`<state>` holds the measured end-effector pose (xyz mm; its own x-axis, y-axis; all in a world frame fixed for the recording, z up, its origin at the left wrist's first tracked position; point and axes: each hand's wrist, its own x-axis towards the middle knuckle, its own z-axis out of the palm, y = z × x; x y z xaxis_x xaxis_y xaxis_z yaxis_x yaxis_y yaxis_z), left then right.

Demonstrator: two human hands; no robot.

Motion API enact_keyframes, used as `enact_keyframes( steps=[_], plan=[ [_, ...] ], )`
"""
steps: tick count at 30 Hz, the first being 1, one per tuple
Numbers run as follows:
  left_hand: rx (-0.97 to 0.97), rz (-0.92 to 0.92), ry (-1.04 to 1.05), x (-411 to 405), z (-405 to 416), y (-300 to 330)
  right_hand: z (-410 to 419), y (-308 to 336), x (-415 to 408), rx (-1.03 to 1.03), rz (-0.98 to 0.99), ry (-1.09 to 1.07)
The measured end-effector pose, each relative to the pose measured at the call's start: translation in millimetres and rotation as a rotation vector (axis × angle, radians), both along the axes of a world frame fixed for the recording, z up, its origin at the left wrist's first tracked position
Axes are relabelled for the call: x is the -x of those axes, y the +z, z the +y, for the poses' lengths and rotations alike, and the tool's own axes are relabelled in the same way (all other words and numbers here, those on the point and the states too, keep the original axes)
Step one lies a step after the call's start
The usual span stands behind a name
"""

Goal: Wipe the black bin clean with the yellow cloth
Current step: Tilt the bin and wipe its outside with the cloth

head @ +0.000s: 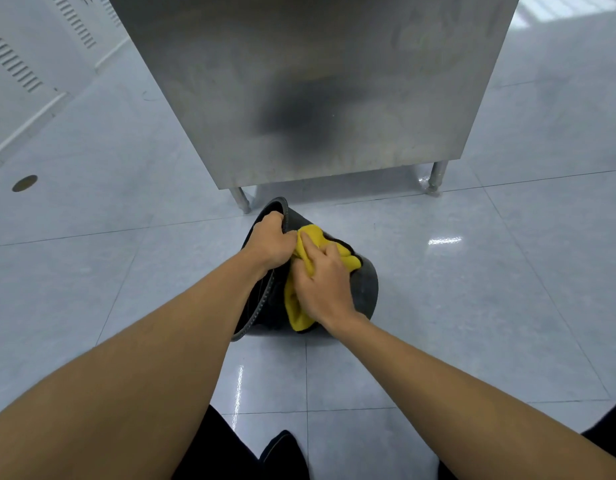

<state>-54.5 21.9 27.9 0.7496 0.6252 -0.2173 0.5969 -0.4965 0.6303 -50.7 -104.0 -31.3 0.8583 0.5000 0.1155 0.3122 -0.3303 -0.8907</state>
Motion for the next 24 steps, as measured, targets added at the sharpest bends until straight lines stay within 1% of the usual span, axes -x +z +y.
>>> enact_keyframes(
  steps=[2,4,7,10,12,15,17,20,24],
  plan=[
    [-0.051,0.015,-0.014,1.6,2.0,2.8,4.9,-1.5,4.2,-0.009,-0.019,0.033],
    [-0.052,0.045,-0.032,3.4,2.0,6.3,0.8,-10.2,1.6,0.030,-0.028,0.025],
    [0.015,0.159,-0.069,6.2,4.0,5.9,-12.6,-27.8,-4.5,0.111,-0.023,-0.039],
    [0.121,0.245,-0.111,9.8,7.6,3.0,-24.0,-40.6,-16.0,0.190,0.047,-0.129],
    [0.178,0.222,-0.118,10.8,11.2,-0.5,-26.5,-40.9,-20.9,0.219,0.077,-0.160],
    [0.206,0.138,-0.076,10.3,9.1,0.7,-25.2,-34.6,-18.1,0.200,0.026,-0.146],
    [0.233,0.067,-0.043,9.3,3.1,3.3,-22.5,-28.1,-11.2,0.126,-0.018,-0.129],
    [0.209,0.005,-0.023,6.5,-5.6,6.4,-13.2,-15.3,-1.2,-0.048,-0.057,-0.069],
    [0.186,-0.012,0.001,5.5,-9.3,8.0,-5.2,-16.0,-1.7,-0.095,-0.161,-0.030]
  ],
)
